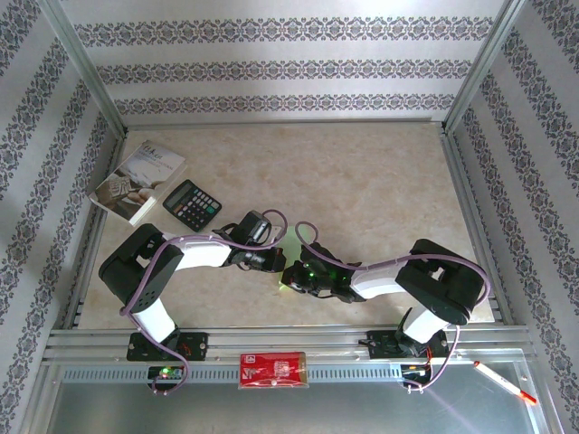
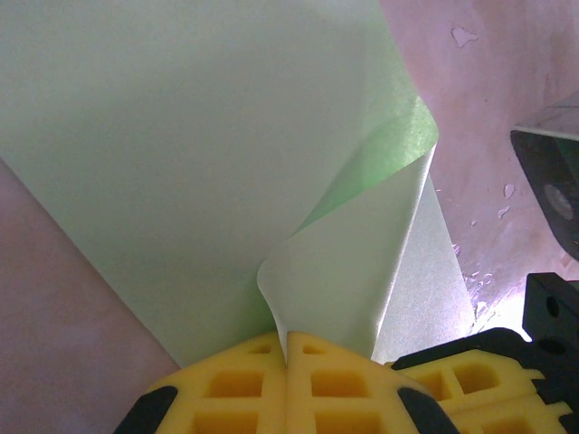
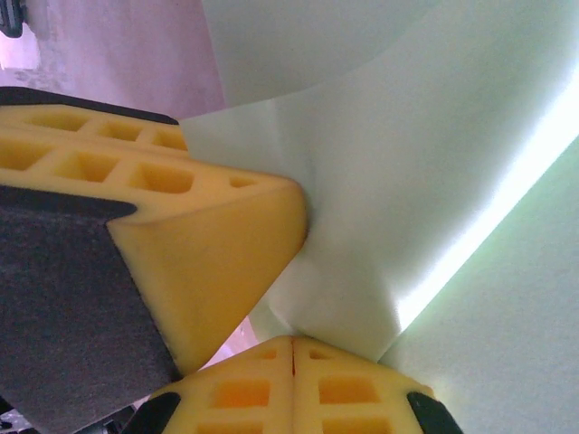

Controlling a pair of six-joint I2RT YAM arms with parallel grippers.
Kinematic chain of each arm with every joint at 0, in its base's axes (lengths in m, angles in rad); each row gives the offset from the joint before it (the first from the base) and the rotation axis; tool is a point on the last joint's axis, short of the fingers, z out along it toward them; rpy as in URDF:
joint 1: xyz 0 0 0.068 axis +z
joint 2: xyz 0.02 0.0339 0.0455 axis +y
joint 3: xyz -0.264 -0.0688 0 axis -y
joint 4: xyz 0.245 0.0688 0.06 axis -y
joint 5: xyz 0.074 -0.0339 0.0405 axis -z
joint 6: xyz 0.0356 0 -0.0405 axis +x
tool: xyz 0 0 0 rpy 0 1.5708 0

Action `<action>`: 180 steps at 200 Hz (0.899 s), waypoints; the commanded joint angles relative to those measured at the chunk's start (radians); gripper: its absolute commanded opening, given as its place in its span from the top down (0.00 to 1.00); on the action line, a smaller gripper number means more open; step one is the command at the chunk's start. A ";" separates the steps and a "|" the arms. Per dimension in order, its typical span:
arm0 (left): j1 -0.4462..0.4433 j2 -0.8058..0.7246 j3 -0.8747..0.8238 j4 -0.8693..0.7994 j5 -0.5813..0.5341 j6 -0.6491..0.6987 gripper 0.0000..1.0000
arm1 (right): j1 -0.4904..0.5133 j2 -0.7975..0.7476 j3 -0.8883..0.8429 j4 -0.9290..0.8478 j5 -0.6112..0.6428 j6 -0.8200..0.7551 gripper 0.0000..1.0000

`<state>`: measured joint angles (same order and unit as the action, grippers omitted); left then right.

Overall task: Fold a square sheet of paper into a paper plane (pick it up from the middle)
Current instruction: Fold the triangle a second time at the center of the table.

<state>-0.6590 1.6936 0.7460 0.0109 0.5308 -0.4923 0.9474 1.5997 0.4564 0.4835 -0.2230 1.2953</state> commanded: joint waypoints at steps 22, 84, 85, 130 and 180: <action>0.010 0.046 -0.012 -0.086 -0.065 0.031 1.00 | 0.024 -0.014 -0.027 -0.024 0.008 0.024 1.00; 0.010 0.045 -0.014 -0.094 -0.075 0.034 1.00 | 0.049 -0.028 -0.032 -0.043 0.007 0.036 1.00; 0.010 0.044 -0.014 -0.094 -0.075 0.034 1.00 | 0.049 -0.029 -0.032 -0.044 0.007 0.036 1.00; 0.010 0.043 -0.022 -0.089 -0.078 0.031 1.00 | 0.062 -0.012 -0.012 -0.054 -0.009 0.035 1.00; 0.010 0.038 -0.022 -0.093 -0.082 0.036 1.00 | 0.074 -0.023 0.005 -0.059 -0.025 0.019 1.00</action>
<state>-0.6590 1.6943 0.7464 0.0109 0.5282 -0.4812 0.9993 1.5837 0.4465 0.4698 -0.2176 1.3144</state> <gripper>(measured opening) 0.044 0.042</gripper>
